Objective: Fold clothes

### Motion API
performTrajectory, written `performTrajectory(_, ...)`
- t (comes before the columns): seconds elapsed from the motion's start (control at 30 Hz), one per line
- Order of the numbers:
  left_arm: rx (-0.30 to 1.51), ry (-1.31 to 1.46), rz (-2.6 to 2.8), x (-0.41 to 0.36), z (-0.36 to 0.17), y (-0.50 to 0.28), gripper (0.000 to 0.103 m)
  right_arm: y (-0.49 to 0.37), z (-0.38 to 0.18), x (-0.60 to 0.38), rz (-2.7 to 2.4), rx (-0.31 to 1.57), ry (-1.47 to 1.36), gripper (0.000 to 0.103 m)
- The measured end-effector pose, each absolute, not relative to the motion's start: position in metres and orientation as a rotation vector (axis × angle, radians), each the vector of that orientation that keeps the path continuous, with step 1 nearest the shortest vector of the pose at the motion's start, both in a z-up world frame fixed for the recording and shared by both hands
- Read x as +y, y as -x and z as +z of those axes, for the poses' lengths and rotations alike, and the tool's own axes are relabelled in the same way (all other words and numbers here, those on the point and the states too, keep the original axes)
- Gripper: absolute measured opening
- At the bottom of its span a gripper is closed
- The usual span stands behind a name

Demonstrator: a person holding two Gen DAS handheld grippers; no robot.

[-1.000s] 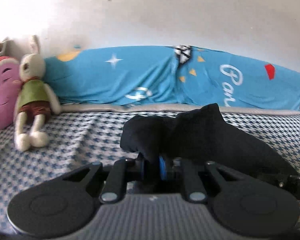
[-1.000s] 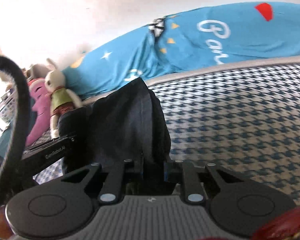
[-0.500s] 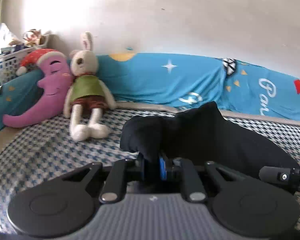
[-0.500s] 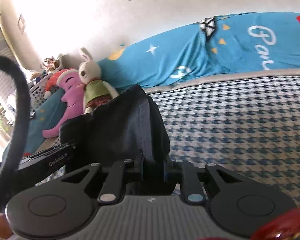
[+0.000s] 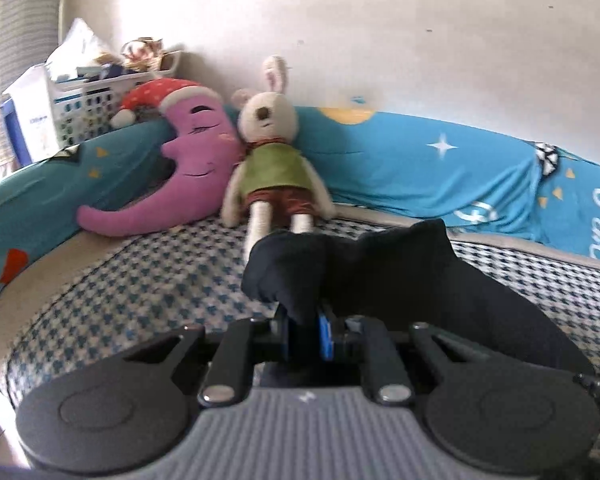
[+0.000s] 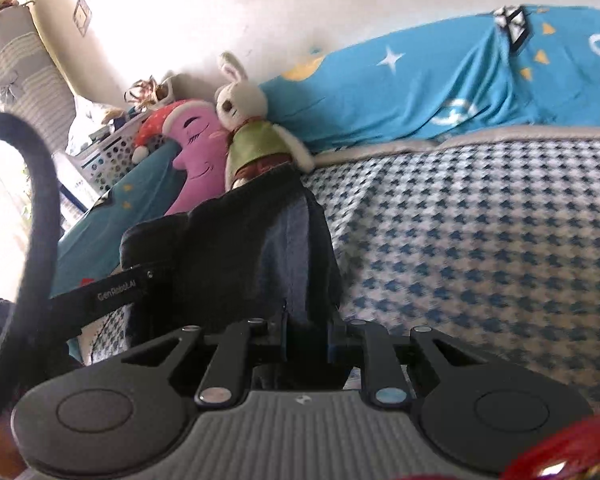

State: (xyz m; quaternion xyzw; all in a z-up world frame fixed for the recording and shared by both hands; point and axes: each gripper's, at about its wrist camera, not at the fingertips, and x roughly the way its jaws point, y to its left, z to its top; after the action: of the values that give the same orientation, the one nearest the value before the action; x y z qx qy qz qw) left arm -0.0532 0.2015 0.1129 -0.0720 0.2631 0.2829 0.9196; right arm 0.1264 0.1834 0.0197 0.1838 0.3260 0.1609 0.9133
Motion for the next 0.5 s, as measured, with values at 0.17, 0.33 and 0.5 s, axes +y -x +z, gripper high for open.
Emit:
performTrajectory(0.17, 0.55, 0.152, 0.629, 0.226, 0.109, 0.06, 0.013, -0.132, 0.013, 0.208, 0.377, 0.673, -0.355, 0.018)
performTrajectory(0.33, 0.573, 0.153, 0.663, 0.246, 0.101, 0.062, 0.013, -0.139, 0.002, 0.223, 0.393, 0.693, -0.35, 0.018)
performTrajectory(0.5, 0.597, 0.165, 0.678, 0.258, 0.092, 0.061, 0.013, -0.148, -0.005, 0.234, 0.39, 0.699, -0.331, 0.018)
